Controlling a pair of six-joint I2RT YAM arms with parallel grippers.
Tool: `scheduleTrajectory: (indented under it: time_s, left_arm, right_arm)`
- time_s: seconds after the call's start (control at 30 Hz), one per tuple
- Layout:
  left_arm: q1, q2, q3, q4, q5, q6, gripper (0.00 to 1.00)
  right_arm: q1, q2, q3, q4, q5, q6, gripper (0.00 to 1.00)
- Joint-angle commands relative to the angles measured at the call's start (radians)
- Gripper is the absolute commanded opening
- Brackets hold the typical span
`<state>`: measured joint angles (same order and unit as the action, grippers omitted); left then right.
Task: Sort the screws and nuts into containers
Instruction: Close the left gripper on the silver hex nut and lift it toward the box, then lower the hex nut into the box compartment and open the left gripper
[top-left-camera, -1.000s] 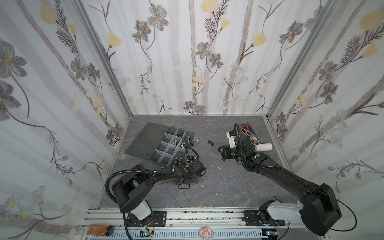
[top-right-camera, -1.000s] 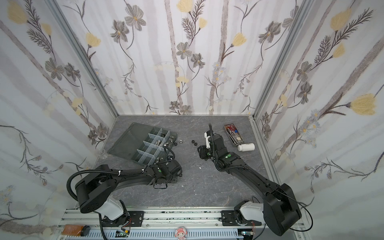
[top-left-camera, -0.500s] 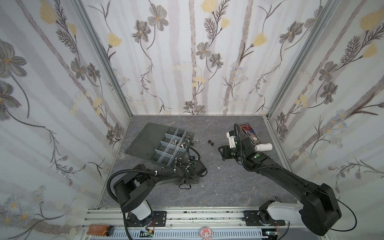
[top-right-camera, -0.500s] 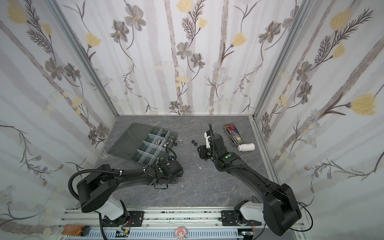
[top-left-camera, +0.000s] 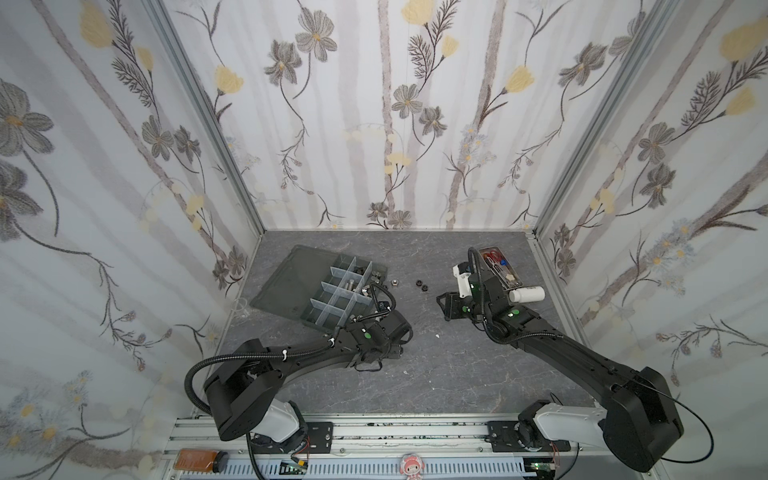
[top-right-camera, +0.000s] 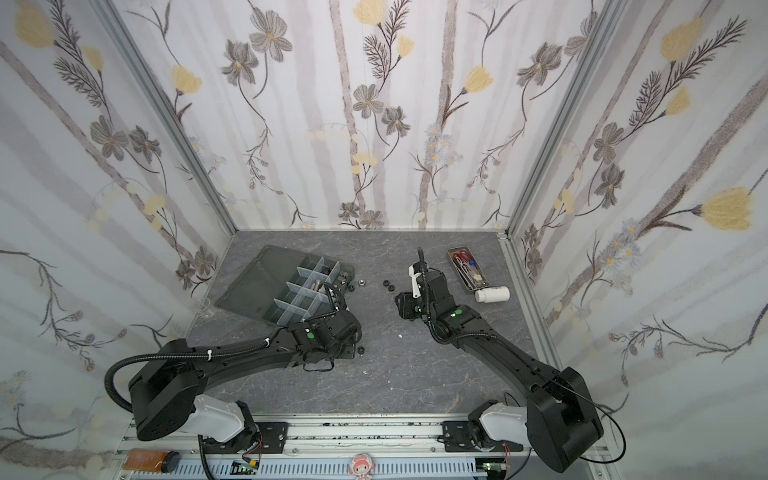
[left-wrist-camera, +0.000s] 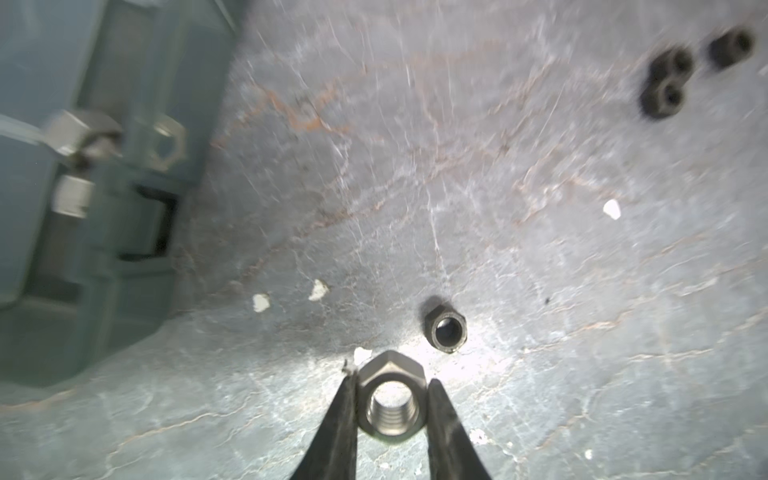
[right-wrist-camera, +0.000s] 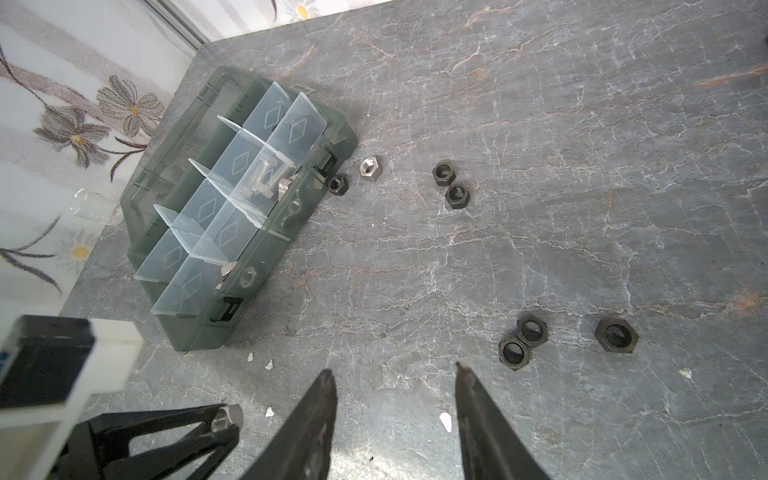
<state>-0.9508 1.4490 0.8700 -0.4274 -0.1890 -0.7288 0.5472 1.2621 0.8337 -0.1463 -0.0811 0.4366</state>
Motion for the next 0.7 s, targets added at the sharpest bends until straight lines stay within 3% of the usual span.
scheduleTrajectory:
  time_s: [0.0,0.37,0.67]
  left_arm:
    - [0.032,-0.045,0.011,-0.056,-0.03,0.03,0.26]
    - [0.274,-0.224,-0.045,-0.1,0.014,0.127,0.26]
    - [0.438,-0.22,-0.051,-0.077,0.066,0.184,0.26]
  right_arm:
    - [0.002,-0.007,0.001,0.027,-0.017,0.003,0.48]
    - [0.007,0.0,-0.009,0.043,-0.04,0.005,0.48]
    - [0.029,0.017,-0.014,0.056,-0.045,0.01,0.48]
